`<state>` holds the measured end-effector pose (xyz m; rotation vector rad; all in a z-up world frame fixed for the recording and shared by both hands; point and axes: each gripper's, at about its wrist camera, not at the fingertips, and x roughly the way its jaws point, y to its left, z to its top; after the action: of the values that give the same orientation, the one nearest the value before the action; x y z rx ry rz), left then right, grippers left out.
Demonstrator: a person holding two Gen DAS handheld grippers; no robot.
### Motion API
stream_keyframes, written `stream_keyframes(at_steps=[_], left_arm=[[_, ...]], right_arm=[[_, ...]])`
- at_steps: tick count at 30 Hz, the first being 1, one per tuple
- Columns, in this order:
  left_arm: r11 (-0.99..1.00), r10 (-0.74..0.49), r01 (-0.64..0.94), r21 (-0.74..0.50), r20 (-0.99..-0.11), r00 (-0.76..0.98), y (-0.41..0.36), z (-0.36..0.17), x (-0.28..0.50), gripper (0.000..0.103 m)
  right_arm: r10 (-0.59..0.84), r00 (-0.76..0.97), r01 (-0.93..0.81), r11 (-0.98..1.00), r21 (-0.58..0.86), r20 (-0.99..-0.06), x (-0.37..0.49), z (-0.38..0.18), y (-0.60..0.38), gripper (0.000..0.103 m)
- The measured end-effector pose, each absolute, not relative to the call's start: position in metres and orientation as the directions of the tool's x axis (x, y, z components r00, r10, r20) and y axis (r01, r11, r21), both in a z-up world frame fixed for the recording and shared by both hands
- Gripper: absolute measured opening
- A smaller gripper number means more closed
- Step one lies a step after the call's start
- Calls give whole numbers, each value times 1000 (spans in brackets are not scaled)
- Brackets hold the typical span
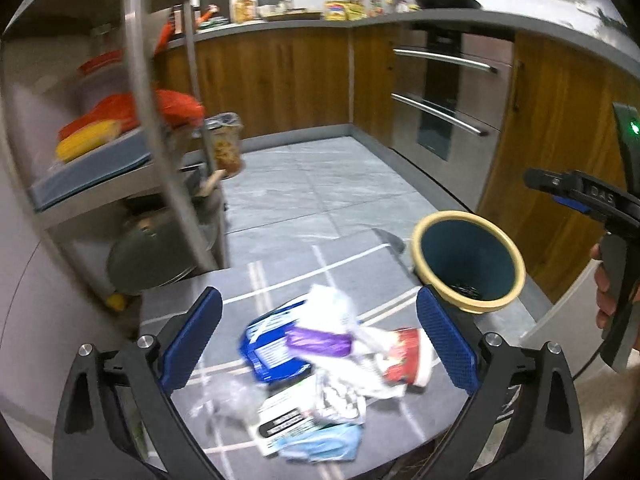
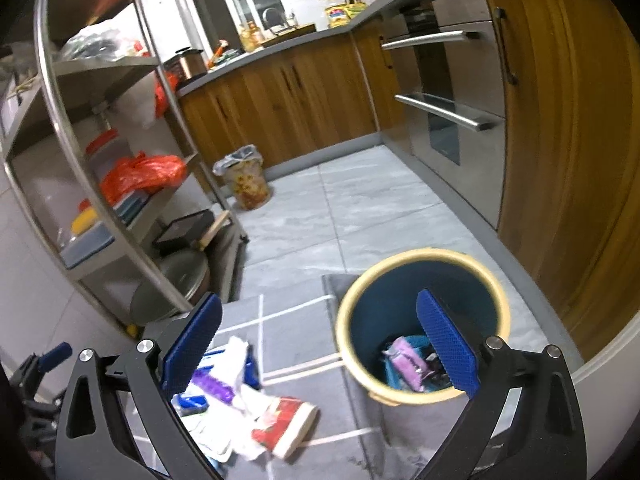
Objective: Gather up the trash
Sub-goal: 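Move both tools back over the remaining trash, then grasp the clear plastic with the left tool while the right tool grasps the purple bottle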
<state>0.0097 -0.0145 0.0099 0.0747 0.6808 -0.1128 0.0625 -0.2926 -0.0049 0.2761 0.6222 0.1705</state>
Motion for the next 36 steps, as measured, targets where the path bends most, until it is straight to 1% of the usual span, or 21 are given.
stream_keyframes(at_steps=[9,13,18,22,26,28,31,33,34,35,36], left_arm=[[999,31,-34,9,-658,752,62,-16,5,96],[996,36,-80,-34,-675,737,86,-28,8,96],[988,84,-153,-34,-708,702,106,-50,17,96],[980,103,-193,-40,-734,671,114,-70,24,96],[987,89,-161,-17,-773,628,106,-95,28,96],[992,91,-126,17,-791,605,99,-107,28,95],[996,68,-83,24,-806,588,94,-116,27,93],[998,47,-55,19,-816,576,93,-121,29,88],[999,40,-49,14,-821,569,93,-123,30,88],[999,34,-46,10,-825,564,93,-124,31,85],[999,23,-40,1,-832,554,93,-127,32,81]], right_arm=[[274,777,-166,958,235,-566,65,-9,-243,97],[290,766,-197,955,220,-574,69,-11,-219,97],[292,728,-240,956,168,-620,80,-27,-188,97],[293,696,-256,954,155,-655,87,-46,-171,97],[344,647,-342,929,144,-680,91,-67,-147,97],[358,627,-410,907,98,-692,92,-78,-131,97],[362,583,-468,881,63,-727,95,-97,-116,95],[376,548,-501,863,66,-747,97,-109,-108,95],[380,535,-513,856,68,-755,99,-114,-104,93],[382,524,-521,851,69,-761,99,-118,-102,89],[385,506,-532,844,72,-772,100,-123,-98,85]])
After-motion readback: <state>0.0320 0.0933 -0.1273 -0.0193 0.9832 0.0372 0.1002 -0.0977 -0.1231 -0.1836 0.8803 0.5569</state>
